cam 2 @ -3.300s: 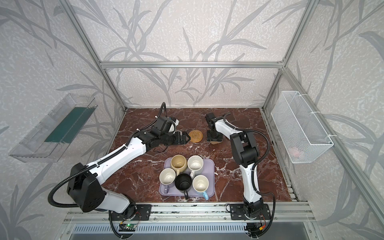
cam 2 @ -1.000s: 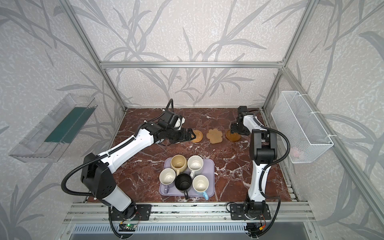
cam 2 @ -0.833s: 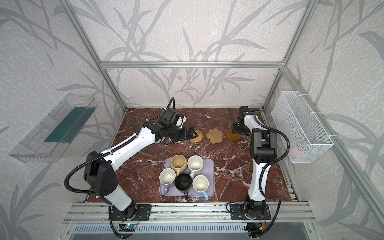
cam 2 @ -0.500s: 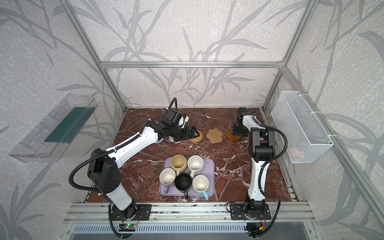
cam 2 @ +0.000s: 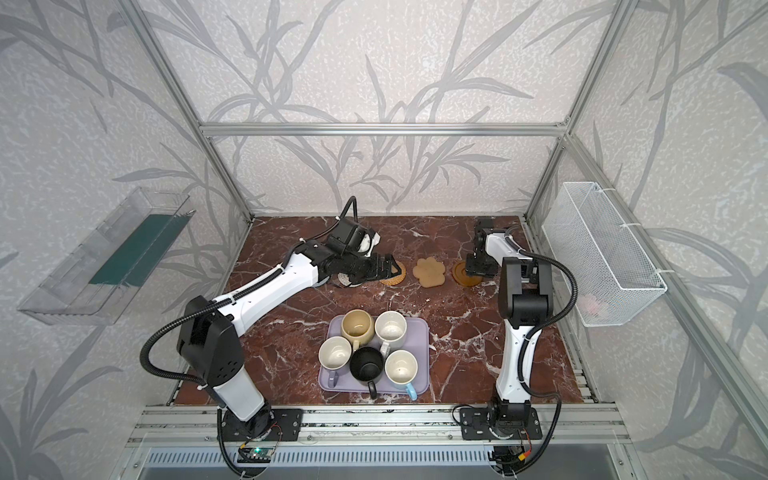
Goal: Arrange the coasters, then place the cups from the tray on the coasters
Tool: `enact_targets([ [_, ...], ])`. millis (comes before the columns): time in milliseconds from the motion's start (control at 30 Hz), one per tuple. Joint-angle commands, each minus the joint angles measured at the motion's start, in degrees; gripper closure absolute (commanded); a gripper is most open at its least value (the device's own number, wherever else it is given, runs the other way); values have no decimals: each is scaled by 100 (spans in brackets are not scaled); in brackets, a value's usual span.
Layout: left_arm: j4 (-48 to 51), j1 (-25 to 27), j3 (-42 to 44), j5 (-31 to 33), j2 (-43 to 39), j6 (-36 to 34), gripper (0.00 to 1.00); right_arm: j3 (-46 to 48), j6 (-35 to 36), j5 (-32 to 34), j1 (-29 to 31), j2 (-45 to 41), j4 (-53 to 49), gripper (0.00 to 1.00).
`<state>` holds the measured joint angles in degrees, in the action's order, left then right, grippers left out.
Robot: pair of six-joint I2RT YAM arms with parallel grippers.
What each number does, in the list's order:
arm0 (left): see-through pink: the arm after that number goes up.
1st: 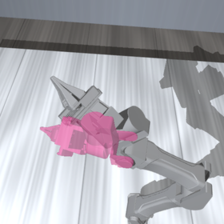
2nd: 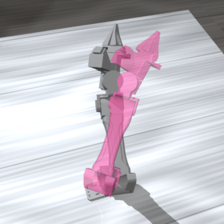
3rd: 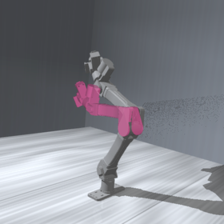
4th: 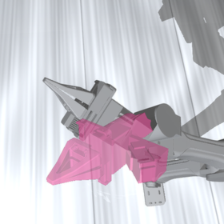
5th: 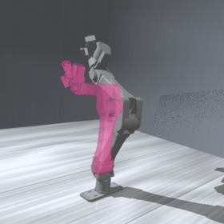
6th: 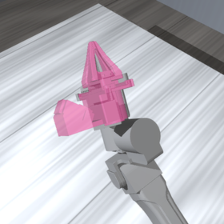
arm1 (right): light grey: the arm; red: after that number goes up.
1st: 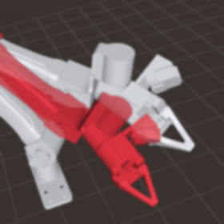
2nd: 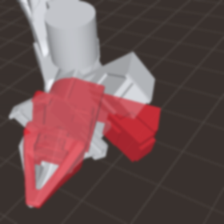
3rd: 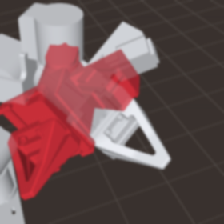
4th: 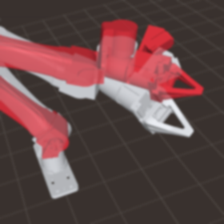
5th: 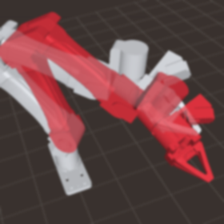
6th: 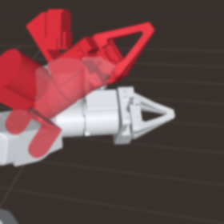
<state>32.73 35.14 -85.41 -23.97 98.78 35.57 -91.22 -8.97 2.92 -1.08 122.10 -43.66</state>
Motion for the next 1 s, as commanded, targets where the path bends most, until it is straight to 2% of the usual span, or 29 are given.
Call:
enact_targets([
  [0,49,27,-95,59,-21,-50,1,300,-10,157,7,-296,-366,52],
  [100,18,33,-90,45,-23,-29,1,423,-12,60,3,-413,-115,52],
  [367,18,35,-66,83,-86,-32,1,76,-23,-30,12,-112,-224,51],
  [567,-2,31,-42,107,-97,-24,1,165,-75,-116,16,-396,-50,49],
  [700,139,32,-188,294,-129,-117,1,-32,-146,-244,12,-600,-189,38],
  [833,197,29,-224,393,-240,-170,1,-55,-222,-283,46,-897,-237,22],
  [967,264,38,-121,471,-381,-216,1,84,-243,-255,99,-1274,-250,14],
])
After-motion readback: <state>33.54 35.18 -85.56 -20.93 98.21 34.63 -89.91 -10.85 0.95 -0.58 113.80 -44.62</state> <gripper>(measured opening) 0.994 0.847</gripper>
